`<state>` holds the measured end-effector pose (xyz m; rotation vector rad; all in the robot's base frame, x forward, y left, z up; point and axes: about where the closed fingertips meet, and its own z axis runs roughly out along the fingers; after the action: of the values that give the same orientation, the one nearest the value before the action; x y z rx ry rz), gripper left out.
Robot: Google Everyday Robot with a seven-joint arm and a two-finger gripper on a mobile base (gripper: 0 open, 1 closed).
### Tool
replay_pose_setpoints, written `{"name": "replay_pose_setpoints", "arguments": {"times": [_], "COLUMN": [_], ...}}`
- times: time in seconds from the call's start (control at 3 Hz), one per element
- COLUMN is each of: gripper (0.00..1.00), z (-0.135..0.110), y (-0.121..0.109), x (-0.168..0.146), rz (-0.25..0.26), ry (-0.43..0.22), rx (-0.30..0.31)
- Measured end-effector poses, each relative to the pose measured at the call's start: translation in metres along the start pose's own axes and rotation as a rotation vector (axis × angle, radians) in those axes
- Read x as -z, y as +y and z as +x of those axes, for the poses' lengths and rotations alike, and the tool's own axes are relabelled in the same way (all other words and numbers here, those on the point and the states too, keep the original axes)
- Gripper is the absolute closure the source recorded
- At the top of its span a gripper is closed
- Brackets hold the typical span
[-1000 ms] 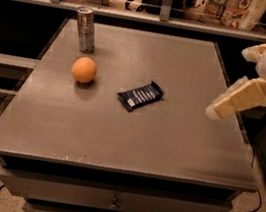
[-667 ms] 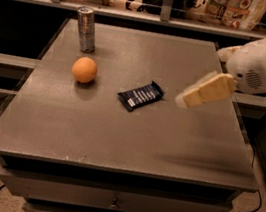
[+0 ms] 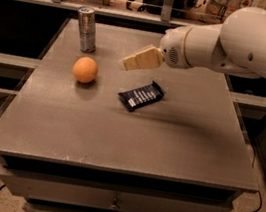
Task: Pick redbull can
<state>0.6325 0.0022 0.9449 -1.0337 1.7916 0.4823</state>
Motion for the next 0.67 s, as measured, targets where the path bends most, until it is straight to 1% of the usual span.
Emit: {"name": "replay_pose_setpoints", "arguments": {"times": [0.33, 0.67], "gripper": [0.00, 0.00], "z": [0.000, -0.002], "y": [0.000, 0.003], "x": [0.001, -0.019], "rz": [0.000, -0.003], "ry": [0.000, 0.011], "rx": [0.000, -0.026]}}
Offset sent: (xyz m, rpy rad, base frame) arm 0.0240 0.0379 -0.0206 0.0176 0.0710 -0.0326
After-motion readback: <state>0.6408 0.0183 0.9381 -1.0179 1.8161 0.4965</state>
